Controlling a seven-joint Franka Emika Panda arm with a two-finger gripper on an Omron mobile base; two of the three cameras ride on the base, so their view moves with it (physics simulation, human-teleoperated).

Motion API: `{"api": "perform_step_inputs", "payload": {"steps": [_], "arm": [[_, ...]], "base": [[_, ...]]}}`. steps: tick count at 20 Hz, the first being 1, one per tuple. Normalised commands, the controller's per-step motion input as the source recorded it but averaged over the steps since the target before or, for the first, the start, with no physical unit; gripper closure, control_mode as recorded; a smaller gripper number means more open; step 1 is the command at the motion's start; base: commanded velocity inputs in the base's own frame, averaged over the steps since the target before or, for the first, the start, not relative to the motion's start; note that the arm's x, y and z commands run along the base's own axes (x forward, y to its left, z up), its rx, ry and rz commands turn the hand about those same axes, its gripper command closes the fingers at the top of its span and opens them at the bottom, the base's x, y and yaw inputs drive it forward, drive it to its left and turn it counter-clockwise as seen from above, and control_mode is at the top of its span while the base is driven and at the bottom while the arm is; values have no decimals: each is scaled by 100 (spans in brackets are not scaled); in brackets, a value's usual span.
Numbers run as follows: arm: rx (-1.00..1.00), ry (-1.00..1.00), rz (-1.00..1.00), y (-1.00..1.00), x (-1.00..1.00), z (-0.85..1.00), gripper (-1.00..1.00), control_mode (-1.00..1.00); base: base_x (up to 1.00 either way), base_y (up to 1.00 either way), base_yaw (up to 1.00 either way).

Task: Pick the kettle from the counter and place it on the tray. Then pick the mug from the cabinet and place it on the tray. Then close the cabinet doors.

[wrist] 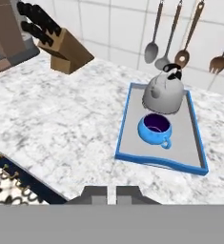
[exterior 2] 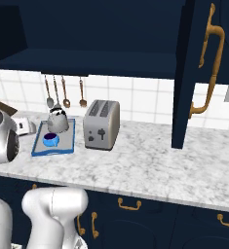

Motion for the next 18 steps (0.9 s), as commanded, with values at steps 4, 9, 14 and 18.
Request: {"api": "perform_step_inputs", "payload": {"steps": [4, 9, 14, 18], "arm": [[-21, -13, 0, 8, -85, 96, 100, -100], [-31, -3, 0, 0, -92, 97, 100, -100], [-11, 1, 2, 1, -26, 14, 100, -100], [-6, -17, 15, 34, -14, 29, 100, -100]], "base": [[0, 0, 0], [0, 0, 0], [0, 0, 0], [0, 0, 0]]}}
